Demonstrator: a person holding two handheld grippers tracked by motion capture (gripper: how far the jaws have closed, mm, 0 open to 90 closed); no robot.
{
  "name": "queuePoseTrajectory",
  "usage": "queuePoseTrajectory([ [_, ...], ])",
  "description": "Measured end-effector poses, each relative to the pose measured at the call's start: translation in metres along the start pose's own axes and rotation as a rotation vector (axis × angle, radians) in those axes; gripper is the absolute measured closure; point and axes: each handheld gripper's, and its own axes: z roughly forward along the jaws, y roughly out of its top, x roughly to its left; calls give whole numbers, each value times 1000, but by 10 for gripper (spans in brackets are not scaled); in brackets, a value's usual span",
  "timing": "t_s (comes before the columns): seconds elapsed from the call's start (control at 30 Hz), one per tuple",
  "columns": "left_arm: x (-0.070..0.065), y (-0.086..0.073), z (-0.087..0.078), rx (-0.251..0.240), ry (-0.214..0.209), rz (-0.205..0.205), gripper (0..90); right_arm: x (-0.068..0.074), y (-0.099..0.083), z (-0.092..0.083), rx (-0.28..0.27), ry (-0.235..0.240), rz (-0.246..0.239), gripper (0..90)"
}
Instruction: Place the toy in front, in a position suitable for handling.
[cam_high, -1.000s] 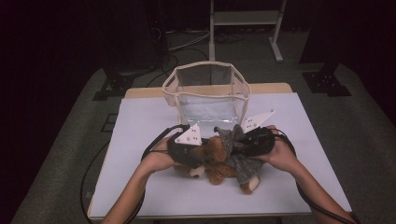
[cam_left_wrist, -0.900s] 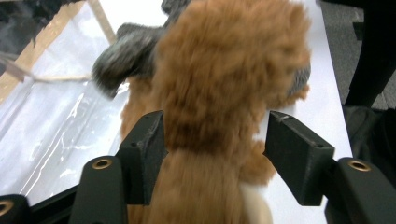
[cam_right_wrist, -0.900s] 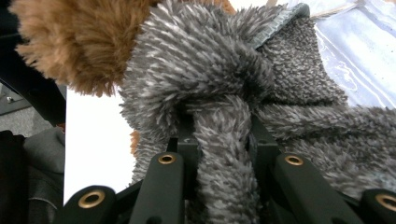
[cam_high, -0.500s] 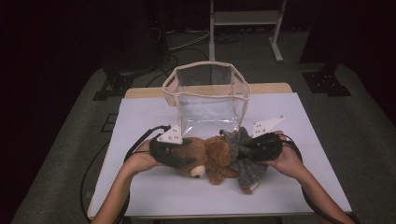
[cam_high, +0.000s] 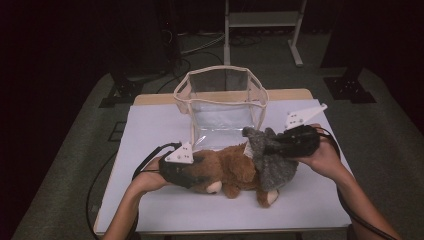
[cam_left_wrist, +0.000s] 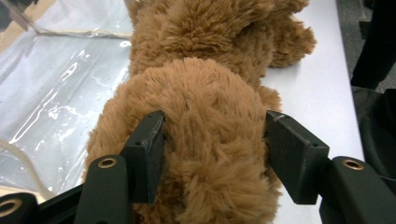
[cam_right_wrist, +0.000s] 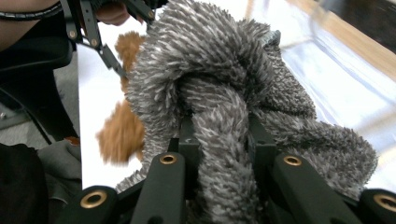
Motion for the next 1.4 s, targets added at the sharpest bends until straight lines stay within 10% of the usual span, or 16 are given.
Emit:
queuePoseTrajectory([
  [0.2, -6, -3, -3, -7, -5, 14, 401, 11, 25, 52, 98, 73, -66, 722],
  [0.37, -3, -2, -10, -21, -1, 16, 374, 21, 9, 84, 174, 92, -89, 722],
  [0.67, 11, -1, -3, 0, 10, -36, 341, 18, -10, 64, 116, 61, -61, 721],
  [1.07, 8, -7, 0, -16, -4, -37, 346, 10, -84, 1, 39, -11, 119, 721],
  [1.4, 6, -7, 0, -12, 5, -29, 346, 14, -92, -43, 100, -77, 127, 721],
])
